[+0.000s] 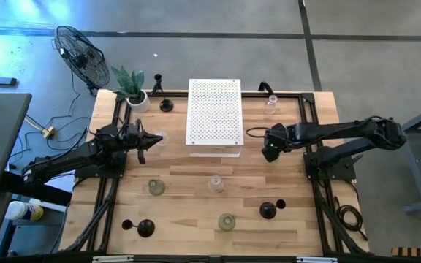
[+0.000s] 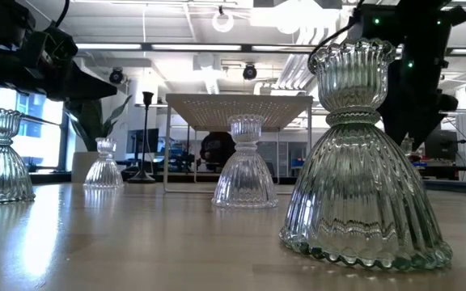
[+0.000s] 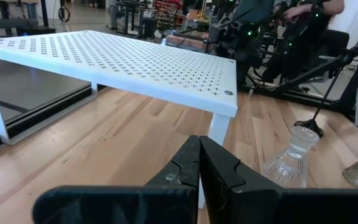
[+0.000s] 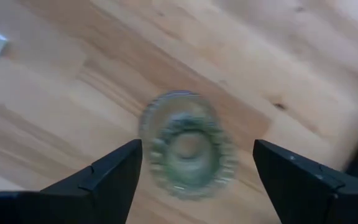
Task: Pick & Place candle stick holders
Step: Put the top right green candle holder on the shelf, then put the top left transparent candle holder on the shelf
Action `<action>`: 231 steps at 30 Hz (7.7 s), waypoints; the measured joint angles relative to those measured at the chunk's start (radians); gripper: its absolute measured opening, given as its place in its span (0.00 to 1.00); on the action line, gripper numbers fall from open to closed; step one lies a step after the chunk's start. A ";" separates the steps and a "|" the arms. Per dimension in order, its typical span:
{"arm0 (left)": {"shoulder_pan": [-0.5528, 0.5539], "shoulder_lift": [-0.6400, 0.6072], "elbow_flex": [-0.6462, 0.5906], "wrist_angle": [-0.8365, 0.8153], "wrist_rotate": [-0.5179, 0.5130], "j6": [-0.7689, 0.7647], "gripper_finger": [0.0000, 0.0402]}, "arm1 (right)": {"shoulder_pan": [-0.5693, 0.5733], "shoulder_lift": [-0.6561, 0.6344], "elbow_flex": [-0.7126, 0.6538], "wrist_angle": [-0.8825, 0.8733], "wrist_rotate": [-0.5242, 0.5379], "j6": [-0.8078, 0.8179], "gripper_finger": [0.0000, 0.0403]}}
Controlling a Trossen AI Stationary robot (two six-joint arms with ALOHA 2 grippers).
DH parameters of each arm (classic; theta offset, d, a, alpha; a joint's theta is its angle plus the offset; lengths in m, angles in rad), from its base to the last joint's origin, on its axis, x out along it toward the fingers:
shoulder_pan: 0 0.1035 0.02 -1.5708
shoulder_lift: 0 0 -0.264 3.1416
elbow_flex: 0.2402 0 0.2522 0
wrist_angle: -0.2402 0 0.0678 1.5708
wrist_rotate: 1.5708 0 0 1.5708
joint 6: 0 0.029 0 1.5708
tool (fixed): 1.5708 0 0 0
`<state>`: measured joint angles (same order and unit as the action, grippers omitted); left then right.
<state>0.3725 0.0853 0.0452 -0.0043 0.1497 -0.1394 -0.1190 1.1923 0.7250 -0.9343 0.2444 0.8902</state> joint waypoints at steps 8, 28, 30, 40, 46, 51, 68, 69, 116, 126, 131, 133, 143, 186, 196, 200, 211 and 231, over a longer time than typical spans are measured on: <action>0.000 0.000 0.000 0.000 -0.001 0.000 0.00 | 0.001 0.000 -0.015 0.078 -0.039 -0.012 0.61; 0.000 0.000 0.000 0.000 -0.004 0.000 0.00 | 0.002 0.000 0.144 -0.025 -0.092 -0.166 0.43; 0.000 0.000 0.000 0.000 -0.004 0.000 0.00 | 0.002 0.000 0.225 -0.088 -0.094 -0.207 0.41; 0.000 0.000 0.000 0.000 -0.004 0.000 0.00 | -0.024 0.043 0.725 -0.261 -0.008 -0.423 0.43; 0.000 0.000 0.000 0.001 -0.005 0.000 0.00 | -0.135 0.241 1.047 -0.242 0.004 -0.693 0.41; 0.000 0.000 0.000 0.001 -0.005 0.000 0.00 | -0.243 0.462 1.291 -0.244 -0.059 -0.858 0.43; 0.000 0.000 0.000 0.000 -0.004 0.000 0.00 | -0.487 0.892 1.575 -0.235 -0.316 -0.983 0.42; 0.000 0.000 0.000 0.001 -0.004 0.000 0.00 | -0.492 0.896 1.573 -0.234 -0.316 -0.986 0.42; 0.000 0.000 0.000 0.001 -0.004 0.000 0.00 | -0.503 0.944 1.561 -0.094 -0.332 -1.167 0.44; 0.000 0.000 0.000 0.001 -0.004 0.000 0.00 | -0.502 0.944 1.561 -0.107 -0.328 -1.164 0.44; 0.000 0.000 0.000 0.001 -0.004 0.000 0.00 | -0.502 0.944 1.562 -0.109 -0.324 -1.161 0.46; 0.000 0.000 0.000 0.001 -0.004 0.000 0.00 | -0.502 0.944 1.562 -0.108 -0.322 -1.155 0.50; 0.000 0.000 0.000 0.001 -0.004 0.000 0.00 | -0.497 0.937 1.562 -0.108 -0.300 -1.160 0.60; 0.000 0.000 0.000 0.001 -0.004 0.000 0.00 | -0.365 -0.337 -0.150 0.755 -0.142 -0.692 0.00; 0.000 0.000 0.000 0.077 -0.002 -0.086 0.00 | -0.330 -0.383 -0.356 0.933 -0.070 -0.605 0.00; 0.000 0.001 0.000 0.076 -0.026 -0.107 0.00 | -0.348 -0.380 -0.357 0.902 -0.078 -0.576 0.00; 0.000 0.221 0.261 -0.230 0.017 -0.045 0.00 | -0.343 -0.383 -0.356 0.910 -0.048 -0.629 0.00; 0.000 0.824 0.622 -0.678 -0.299 -0.154 0.70 | -0.343 -0.382 -0.356 0.911 -0.052 -0.690 0.00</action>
<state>0.3726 0.9091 0.6674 -0.6826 -0.1495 -0.2932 -0.4618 0.8101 0.3687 -0.0231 0.1925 0.2005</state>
